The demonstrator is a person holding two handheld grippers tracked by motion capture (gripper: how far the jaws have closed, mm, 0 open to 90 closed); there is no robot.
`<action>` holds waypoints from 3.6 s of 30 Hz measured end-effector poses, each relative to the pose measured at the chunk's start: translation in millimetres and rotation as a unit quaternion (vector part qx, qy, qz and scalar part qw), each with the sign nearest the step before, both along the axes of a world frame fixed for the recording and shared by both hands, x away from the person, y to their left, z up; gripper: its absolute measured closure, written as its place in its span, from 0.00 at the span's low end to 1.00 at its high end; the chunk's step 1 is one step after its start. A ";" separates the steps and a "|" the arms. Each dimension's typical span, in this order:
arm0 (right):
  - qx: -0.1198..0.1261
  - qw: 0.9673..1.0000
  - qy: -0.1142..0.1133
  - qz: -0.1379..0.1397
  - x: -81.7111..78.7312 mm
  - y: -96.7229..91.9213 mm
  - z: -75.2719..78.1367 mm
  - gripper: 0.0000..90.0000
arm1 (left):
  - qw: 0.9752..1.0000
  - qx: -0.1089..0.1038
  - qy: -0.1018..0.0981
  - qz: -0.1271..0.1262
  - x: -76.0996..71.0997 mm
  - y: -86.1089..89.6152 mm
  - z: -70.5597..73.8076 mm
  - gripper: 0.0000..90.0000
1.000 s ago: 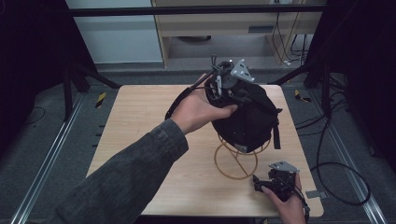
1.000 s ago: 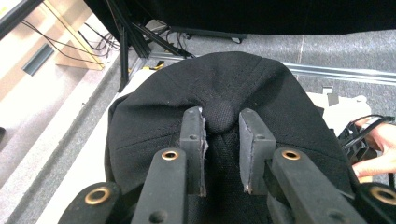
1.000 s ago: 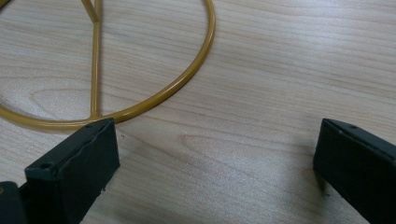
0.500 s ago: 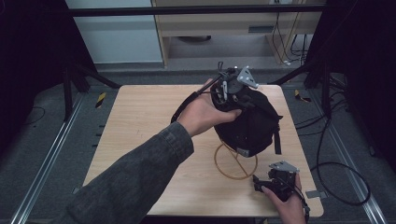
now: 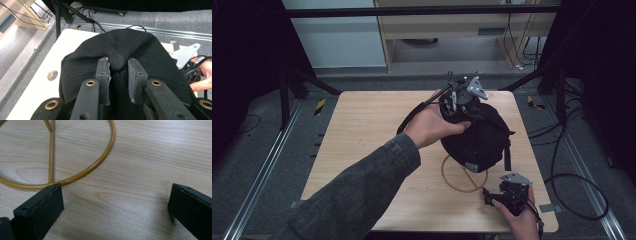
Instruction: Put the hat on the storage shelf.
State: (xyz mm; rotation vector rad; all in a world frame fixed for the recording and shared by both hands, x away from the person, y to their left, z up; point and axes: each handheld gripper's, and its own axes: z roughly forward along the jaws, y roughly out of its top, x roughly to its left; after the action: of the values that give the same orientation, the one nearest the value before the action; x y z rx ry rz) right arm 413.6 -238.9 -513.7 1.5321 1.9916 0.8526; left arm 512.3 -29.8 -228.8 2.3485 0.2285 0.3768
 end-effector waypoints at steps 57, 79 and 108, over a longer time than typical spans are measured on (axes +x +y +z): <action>-0.005 1.000 0.001 0.006 1.0 -0.6 0.1 0.00 | 1.000 0.005 0.002 -0.008 -3.2 2.5 -30.7 0.34; 0.002 1.000 0.001 -0.002 1.4 0.9 0.0 0.00 | 1.000 -0.021 0.009 0.000 -11.0 12.8 -23.3 0.06; -0.004 1.000 0.000 0.005 0.8 -0.2 0.0 0.00 | 0.999 -0.037 0.002 0.032 -38.9 56.7 -16.7 0.06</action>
State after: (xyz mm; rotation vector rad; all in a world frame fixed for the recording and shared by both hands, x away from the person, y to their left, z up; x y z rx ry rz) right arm 414.4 -239.1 -513.7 1.5184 2.0031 0.8467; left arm 473.4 26.9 -245.6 2.2738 0.3147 0.3879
